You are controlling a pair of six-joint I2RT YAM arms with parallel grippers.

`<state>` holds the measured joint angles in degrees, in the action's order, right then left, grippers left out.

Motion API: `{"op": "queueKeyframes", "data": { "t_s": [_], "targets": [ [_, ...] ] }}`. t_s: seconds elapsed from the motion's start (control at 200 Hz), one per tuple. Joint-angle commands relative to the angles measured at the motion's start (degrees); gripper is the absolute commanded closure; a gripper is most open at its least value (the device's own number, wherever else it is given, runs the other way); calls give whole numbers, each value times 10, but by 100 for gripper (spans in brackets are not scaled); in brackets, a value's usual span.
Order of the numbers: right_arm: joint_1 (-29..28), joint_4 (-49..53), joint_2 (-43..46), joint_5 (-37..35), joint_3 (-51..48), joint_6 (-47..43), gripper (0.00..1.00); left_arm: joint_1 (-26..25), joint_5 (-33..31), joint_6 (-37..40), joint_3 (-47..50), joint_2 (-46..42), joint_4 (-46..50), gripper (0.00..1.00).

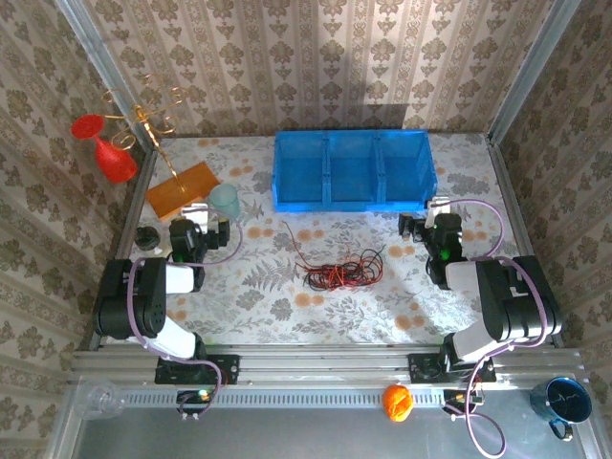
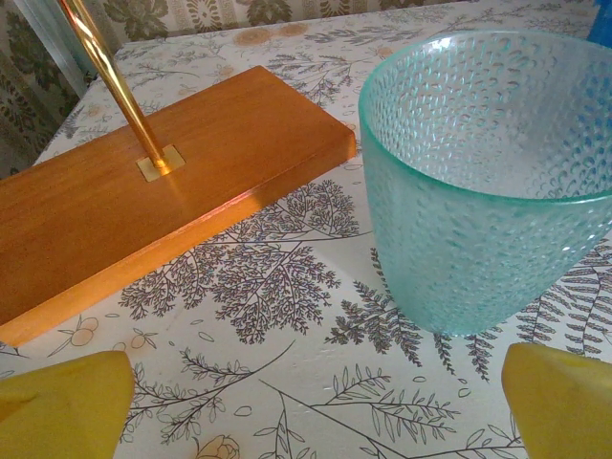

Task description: Untangle the cables

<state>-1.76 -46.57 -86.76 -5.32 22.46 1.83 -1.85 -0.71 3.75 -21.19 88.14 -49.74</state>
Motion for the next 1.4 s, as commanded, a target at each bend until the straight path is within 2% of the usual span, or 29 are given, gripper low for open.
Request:
{"op": "queueKeyframes", "data": {
  "t_s": [0.0,0.52,0.605,0.655,0.765,0.88,0.96,1.08,1.175,1.23,1.3,1.395],
  "targets": [
    [-3,-21,-8,-5,9,-7,0,0,0,7,-16,6,-14,0],
    [8,-12,-9,15,15,2,0,15,19,-5,-20,6,-5,0],
    [5,-13,-4,-5,14,5,0,14,20,-3,-16,4,-12,0],
    [-1,20,18,-58,23,15,0,13,33,7,-1,-6,-37,0],
    [-14,172,97,-119,80,22,0,-22,-22,27,43,-77,-56,0],
    [-36,256,185,-150,103,19,0,-67,-42,81,34,-195,58,0],
    [-46,390,225,-170,157,60,0,-76,-59,80,14,-267,134,0],
    [-45,609,246,-165,255,163,0,-92,-70,24,-17,-373,226,0],
    [-30,705,266,-178,287,289,0,-115,-102,-52,-58,-433,307,0],
    [-17,691,290,-114,279,273,0,-117,-128,-150,-93,-461,381,0],
    [-17,718,295,-80,297,270,7,-115,-138,-285,-144,-494,503,0],
    [-19,810,264,-46,347,250,14,-114,-87,-340,-150,-549,553,0]
  ]
}}
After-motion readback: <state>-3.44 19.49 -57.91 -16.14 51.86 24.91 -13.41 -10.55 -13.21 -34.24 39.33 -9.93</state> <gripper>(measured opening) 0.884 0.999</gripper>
